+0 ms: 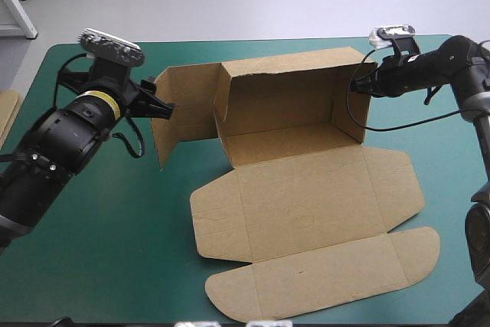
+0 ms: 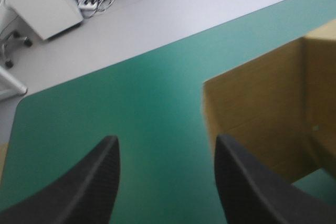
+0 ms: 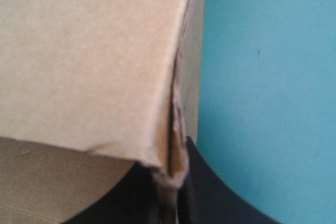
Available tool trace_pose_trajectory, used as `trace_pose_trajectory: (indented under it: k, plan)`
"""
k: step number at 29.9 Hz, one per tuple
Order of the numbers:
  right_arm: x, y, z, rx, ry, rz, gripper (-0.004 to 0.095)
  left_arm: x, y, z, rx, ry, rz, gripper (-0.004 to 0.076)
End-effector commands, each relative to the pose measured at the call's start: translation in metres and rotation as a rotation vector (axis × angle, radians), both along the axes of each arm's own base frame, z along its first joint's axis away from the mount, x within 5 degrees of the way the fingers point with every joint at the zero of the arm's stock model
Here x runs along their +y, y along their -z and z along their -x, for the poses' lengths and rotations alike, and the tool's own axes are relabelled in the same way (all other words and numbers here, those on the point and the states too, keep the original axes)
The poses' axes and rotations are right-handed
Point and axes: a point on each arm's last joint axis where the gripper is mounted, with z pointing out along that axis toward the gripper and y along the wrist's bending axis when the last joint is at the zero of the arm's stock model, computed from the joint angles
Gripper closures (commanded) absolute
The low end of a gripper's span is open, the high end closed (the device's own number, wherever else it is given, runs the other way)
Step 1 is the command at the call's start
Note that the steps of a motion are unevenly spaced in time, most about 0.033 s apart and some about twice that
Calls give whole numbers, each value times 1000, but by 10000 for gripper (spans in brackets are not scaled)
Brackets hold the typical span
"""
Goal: Fold the box
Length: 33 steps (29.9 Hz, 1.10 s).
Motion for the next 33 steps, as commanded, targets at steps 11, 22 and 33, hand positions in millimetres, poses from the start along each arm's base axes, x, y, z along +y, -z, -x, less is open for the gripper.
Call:
trace_pose_trajectory:
  k: [11,22,33]
  plan:
    - [-8,-72,25,-25,76,92,922,102,-1,-5,146,-316,58,336]
    - [8,-7,-21,156,48,79,922,104,1,-5,178,-281,81,336]
    - [10,22,-45,155,65,73,894,101,1,-7,175,-249,101,336]
